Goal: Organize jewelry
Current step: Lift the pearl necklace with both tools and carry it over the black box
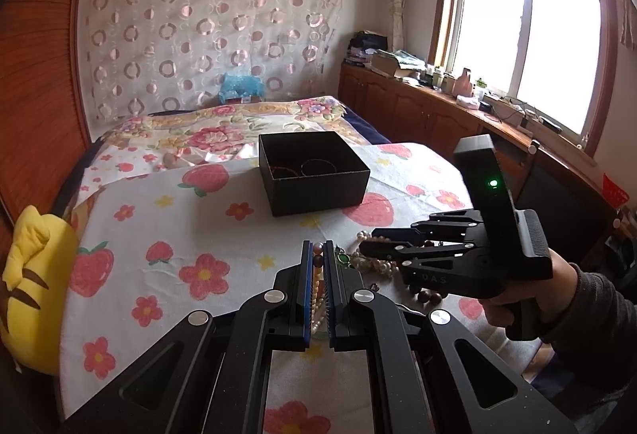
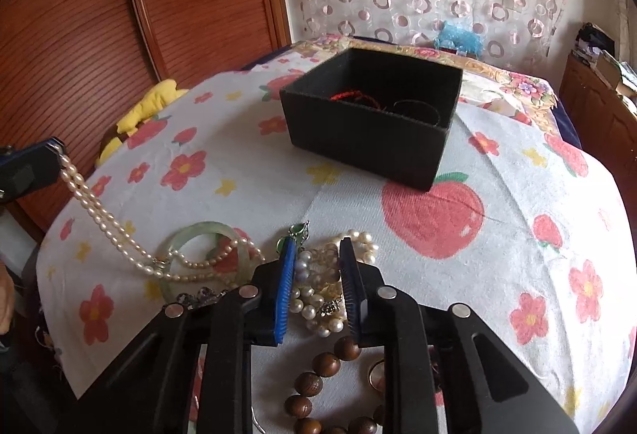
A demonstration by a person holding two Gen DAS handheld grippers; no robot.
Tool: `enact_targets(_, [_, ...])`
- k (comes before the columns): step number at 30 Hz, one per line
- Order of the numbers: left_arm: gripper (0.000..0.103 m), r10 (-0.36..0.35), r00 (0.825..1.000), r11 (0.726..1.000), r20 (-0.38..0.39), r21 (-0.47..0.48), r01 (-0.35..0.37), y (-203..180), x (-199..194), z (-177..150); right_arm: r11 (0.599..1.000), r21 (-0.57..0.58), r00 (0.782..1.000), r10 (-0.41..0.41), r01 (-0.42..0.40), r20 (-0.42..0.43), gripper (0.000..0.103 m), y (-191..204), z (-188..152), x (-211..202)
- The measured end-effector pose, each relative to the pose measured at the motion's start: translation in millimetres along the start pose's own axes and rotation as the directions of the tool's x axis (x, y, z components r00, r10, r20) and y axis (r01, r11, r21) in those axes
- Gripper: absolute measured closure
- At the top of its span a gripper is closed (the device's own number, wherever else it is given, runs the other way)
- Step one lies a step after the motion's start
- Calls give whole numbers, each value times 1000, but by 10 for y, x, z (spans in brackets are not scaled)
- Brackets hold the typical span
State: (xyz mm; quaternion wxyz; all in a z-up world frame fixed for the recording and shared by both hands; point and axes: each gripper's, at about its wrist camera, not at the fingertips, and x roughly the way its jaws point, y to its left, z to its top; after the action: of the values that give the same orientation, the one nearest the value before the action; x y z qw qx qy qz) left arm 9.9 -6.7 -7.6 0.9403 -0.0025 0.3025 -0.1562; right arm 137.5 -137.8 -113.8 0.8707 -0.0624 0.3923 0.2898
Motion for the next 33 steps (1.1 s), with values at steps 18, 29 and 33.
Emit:
enact_targets(18, [99,12,993,999,114,28,-15,-82,-17,583,1000,-23,992,4,-1,128,79,-56,244,-579])
enact_targets(29, [99,13,987,999,162,43,-20,-95,-51,864,999,-48,982,-6,15,190,79,-40,458,-852])
enact_targets(33, [99,19,983,999,181,41,-26,-79,-51,939,998,-58,977,-8,21,212,79,-53,556,-927])
